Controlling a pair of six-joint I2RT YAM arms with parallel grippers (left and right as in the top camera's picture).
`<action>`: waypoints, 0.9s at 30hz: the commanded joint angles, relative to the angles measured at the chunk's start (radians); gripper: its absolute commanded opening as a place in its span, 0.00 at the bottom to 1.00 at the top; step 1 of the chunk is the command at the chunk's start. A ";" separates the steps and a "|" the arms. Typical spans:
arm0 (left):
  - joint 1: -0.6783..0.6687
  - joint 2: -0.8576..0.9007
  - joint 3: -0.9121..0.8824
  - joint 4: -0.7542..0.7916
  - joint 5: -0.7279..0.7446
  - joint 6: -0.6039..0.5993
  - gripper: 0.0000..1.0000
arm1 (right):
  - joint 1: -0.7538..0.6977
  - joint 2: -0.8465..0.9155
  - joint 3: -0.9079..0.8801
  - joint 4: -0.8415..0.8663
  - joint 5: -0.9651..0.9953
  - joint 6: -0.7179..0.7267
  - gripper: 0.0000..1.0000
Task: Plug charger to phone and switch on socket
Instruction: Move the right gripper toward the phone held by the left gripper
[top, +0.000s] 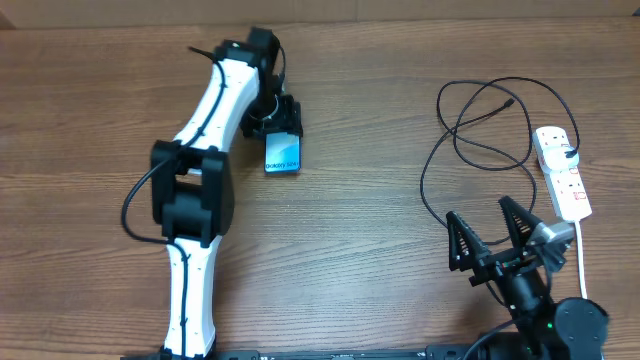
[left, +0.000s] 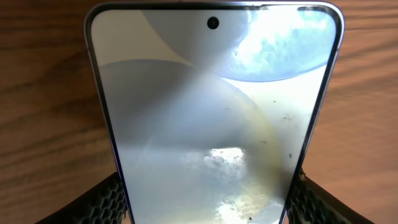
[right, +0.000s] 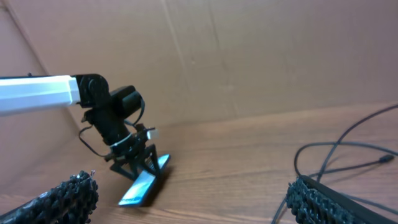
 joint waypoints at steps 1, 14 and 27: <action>0.018 -0.123 0.005 -0.003 0.145 0.037 0.68 | -0.002 0.090 0.117 -0.022 -0.044 0.004 1.00; 0.014 -0.214 0.005 -0.072 0.264 0.037 0.68 | -0.002 0.769 0.593 -0.311 -0.428 0.005 1.00; -0.011 -0.214 0.005 -0.081 0.335 0.024 0.68 | 0.113 1.270 0.599 -0.132 -0.620 0.031 0.81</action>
